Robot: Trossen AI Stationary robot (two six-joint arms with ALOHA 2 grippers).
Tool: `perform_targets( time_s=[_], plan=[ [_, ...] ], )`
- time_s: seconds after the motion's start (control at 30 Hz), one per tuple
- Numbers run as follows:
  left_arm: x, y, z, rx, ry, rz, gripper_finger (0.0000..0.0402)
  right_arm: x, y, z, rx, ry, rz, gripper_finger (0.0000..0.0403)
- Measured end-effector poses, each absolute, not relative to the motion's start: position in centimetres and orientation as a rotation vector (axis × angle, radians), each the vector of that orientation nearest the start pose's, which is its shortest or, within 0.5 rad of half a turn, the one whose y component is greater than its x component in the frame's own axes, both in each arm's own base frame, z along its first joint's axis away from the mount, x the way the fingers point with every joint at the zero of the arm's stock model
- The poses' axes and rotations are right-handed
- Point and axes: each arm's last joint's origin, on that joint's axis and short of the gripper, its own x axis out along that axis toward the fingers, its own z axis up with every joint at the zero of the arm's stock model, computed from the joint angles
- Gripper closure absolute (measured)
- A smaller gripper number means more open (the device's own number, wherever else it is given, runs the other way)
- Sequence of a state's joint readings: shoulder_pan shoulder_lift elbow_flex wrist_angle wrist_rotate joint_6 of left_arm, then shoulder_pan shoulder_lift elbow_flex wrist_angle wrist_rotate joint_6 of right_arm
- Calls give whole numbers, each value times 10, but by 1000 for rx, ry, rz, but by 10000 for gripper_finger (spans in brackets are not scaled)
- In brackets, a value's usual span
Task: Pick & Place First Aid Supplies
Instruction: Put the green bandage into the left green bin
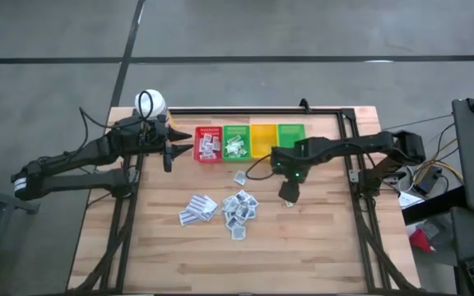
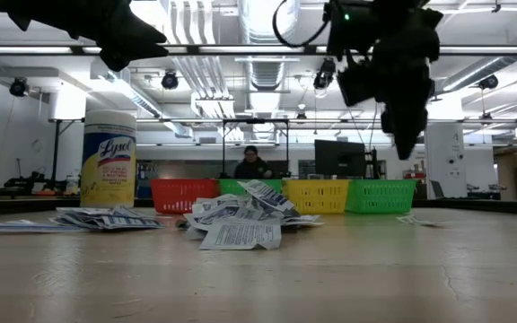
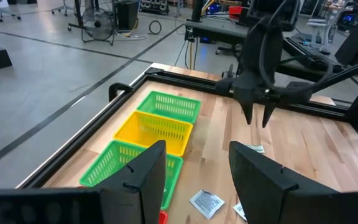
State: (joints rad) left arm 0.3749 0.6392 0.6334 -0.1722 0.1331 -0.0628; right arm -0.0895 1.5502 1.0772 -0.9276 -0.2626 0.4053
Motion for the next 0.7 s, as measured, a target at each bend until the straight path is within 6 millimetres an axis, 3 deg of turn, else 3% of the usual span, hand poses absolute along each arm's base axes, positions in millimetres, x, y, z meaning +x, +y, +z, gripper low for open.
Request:
perform_targets(
  time_s=[0.37, 0.7],
  plan=[
    [139, 51, 303, -119, 164, 248, 227, 265, -16, 183, 662, 1448, -221, 248],
    [139, 51, 302, -120, 164, 248, 227, 270, -17, 174, 692, 1370, -230, 250]
  ],
)
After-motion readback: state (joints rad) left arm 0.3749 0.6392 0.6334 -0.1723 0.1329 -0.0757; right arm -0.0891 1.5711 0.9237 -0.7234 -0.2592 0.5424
